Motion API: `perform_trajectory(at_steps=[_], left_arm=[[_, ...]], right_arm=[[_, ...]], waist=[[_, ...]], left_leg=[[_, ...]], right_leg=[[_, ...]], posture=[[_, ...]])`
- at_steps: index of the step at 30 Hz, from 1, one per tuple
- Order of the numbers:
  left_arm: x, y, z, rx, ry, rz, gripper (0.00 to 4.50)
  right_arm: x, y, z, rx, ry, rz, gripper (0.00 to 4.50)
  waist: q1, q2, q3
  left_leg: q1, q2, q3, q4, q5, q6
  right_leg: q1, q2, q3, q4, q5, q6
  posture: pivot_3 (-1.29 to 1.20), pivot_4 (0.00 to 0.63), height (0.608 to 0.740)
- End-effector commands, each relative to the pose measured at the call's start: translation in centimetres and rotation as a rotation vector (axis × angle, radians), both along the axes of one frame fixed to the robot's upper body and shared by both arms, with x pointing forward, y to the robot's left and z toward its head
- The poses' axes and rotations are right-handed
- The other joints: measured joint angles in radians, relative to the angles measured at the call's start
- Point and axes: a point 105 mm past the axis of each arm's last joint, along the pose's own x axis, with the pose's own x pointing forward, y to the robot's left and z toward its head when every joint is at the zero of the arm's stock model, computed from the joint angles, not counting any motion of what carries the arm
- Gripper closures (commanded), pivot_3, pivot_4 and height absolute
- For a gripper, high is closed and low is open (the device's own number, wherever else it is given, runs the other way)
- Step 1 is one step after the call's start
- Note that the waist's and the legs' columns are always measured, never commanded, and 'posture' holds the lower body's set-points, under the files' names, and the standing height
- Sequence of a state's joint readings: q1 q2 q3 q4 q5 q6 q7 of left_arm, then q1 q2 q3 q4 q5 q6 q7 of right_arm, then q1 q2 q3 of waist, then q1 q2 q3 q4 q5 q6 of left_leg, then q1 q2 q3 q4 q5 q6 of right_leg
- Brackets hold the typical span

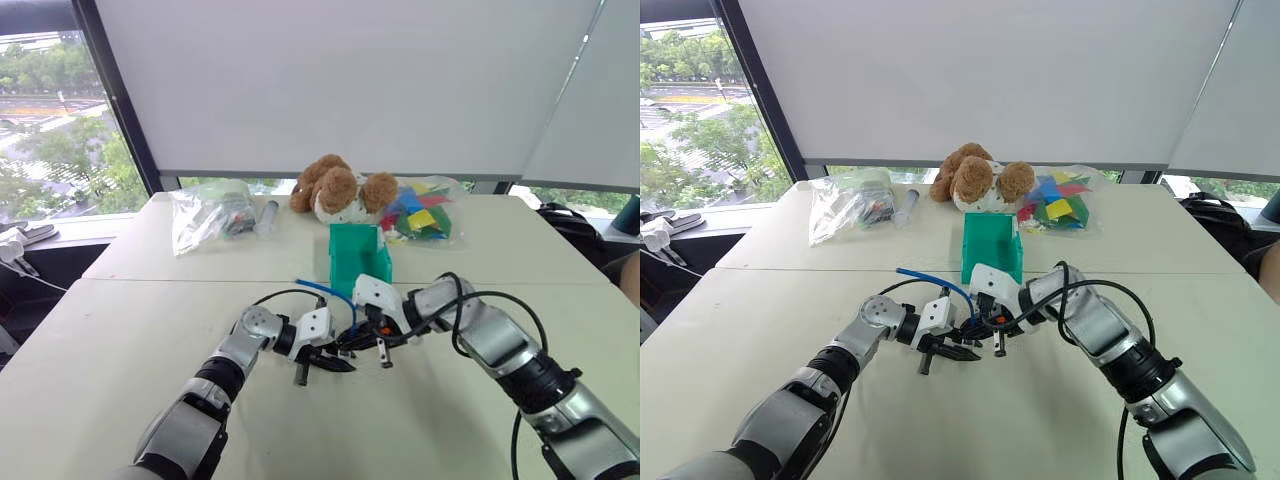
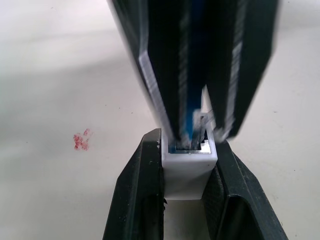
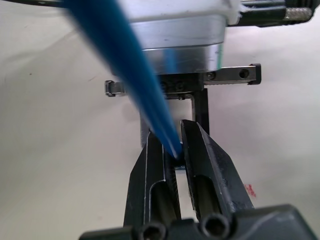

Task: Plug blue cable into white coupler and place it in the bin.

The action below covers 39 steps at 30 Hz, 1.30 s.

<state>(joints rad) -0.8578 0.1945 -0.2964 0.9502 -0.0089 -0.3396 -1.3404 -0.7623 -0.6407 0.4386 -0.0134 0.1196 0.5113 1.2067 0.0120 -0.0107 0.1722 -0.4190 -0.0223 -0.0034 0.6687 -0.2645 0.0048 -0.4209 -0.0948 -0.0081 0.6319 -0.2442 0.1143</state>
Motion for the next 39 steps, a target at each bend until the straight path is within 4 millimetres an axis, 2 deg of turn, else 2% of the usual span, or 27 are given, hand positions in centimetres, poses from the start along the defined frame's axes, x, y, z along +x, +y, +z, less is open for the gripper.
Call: perform_trajectory(at_steps=[1, 6, 10, 12, 15, 17, 20, 23, 28, 31, 35, 39], left_arm=[[0.5, 0.1, 0.6, -0.014, -0.024, 0.027, 4.08], [0.5, 0.4, 0.4, -0.014, -0.018, 0.038, 4.08], [0.5, 0.6, 0.3, -0.014, -0.016, 0.044, 4.08], [0.5, 0.7, 0.3, -0.017, -0.014, 0.050, 4.08], [0.7, 1.4, 0.6, -0.028, -0.013, 0.073, 4.08], [1.0, 2.3, 1.3, -0.045, -0.014, 0.099, 3.04], [1.2, 3.5, 2.2, -0.063, -0.014, 0.135, 1.61], [1.6, 5.1, 4.1, -0.126, -0.009, 0.209, 0.05], [2.3, 8.5, 6.8, -0.208, -0.032, 0.373, 0.01], [2.4, 10.0, 7.5, -0.231, -0.021, 0.455, 0.01], [2.1, 10.7, 8.3, -0.292, 0.019, 0.516, 0.01], [1.3, 10.8, 9.2, -0.356, 0.054, 0.548, 0.01]], right_arm=[[0.0, -0.5, -3.1, -0.082, 0.043, -0.014, 4.50], [-0.8, -0.3, -5.4, -0.091, 0.100, -0.011, 4.50], [-0.9, -0.3, -5.9, -0.078, 0.111, -0.031, 4.50], [-0.6, -0.2, -5.2, -0.046, 0.101, -0.049, 4.50], [0.0, 0.2, -2.9, 0.043, 0.073, -0.094, 4.50], [0.6, 0.1, -0.4, 0.124, 0.031, -0.137, 4.50], [1.0, -0.3, 2.2, 0.195, -0.010, -0.188, 4.50], [2.1, -1.3, 5.2, 0.278, -0.039, -0.282, 4.50], [4.9, -2.3, 10.7, 0.439, -0.093, -0.437, 4.50], [7.5, -2.8, 12.5, 0.490, -0.098, -0.539, 4.50], [10.6, -2.6, 12.1, 0.484, -0.061, -0.614, 4.50], [13.0, -1.3, 9.1, 0.440, 0.053, -0.685, 4.50]], waist=[[-0.001, 0.000, 0.000], [-0.004, -0.001, -0.001], [-0.006, -0.002, -0.005], [-0.008, -0.002, -0.007], [-0.011, -0.002, -0.007], [-0.014, -0.002, -0.007], [-0.021, -0.001, -0.006], [-0.022, -0.001, -0.005], [-0.025, 0.000, -0.004], [-0.027, 0.000, -0.004], [-0.026, 0.000, -0.004], [-0.031, 0.000, -0.004]], left_leg=[[0.002, 0.000, 0.000, 0.000, 0.000, 0.000], [0.013, 0.002, -0.001, -0.001, 0.000, 0.000], [0.014, 0.002, -0.001, -0.001, 0.000, 0.000], [0.015, 0.002, -0.001, -0.001, 0.000, 0.000], [0.015, 0.003, -0.002, -0.002, 0.000, 0.000], [0.014, 0.003, -0.002, -0.002, 0.000, 0.000], [0.011, 0.003, -0.002, -0.002, 0.000, 0.000], [0.009, 0.002, -0.002, -0.003, 0.000, 0.000], [0.007, 0.002, -0.001, -0.004, 0.000, 0.000], [0.008, 0.002, -0.001, -0.006, 0.000, 0.000], [0.008, 0.001, 0.000, -0.007, 0.000, -0.001], [0.007, 0.001, 0.003, -0.007, 0.000, -0.001]], right_leg=[[0.002, 0.000, 0.000, 0.000, 0.000, 0.000], [0.013, 0.001, 0.000, -0.001, 0.000, 0.000], [0.014, 0.001, 0.000, -0.001, 0.000, 0.000], [0.014, 0.001, 0.000, -0.001, 0.000, 0.000], [0.014, 0.001, 0.000, -0.001, 0.000, 0.000], [0.013, 0.001, 0.000, -0.001, 0.000, 0.000], [0.010, 0.001, 0.000, 0.000, 0.000, 0.000], [0.007, 0.000, 0.001, 0.000, 0.000, 0.000], [0.004, -0.001, 0.001, -0.001, 0.000, 0.000], [0.003, -0.001, 0.001, 0.000, 0.000, 0.000], [0.003, -0.002, 0.001, 0.000, 0.000, 0.000], [0.002, -0.002, 0.002, 0.000, 0.000, 0.000]], posture=[[0.00, 0.150, 0.740], [0.00, 0.150, 0.740], [0.00, 0.150, 0.740], [0.00, 0.150, 0.740], [0.00, 0.150, 0.740], [0.00, 0.150, 0.740], [0.00, 0.150, 0.740], [0.00, 0.150, 0.740], [0.00, 0.150, 0.740], [0.00, 0.150, 0.740], [0.00, 0.150, 0.740], [0.00, 0.150, 0.740]])
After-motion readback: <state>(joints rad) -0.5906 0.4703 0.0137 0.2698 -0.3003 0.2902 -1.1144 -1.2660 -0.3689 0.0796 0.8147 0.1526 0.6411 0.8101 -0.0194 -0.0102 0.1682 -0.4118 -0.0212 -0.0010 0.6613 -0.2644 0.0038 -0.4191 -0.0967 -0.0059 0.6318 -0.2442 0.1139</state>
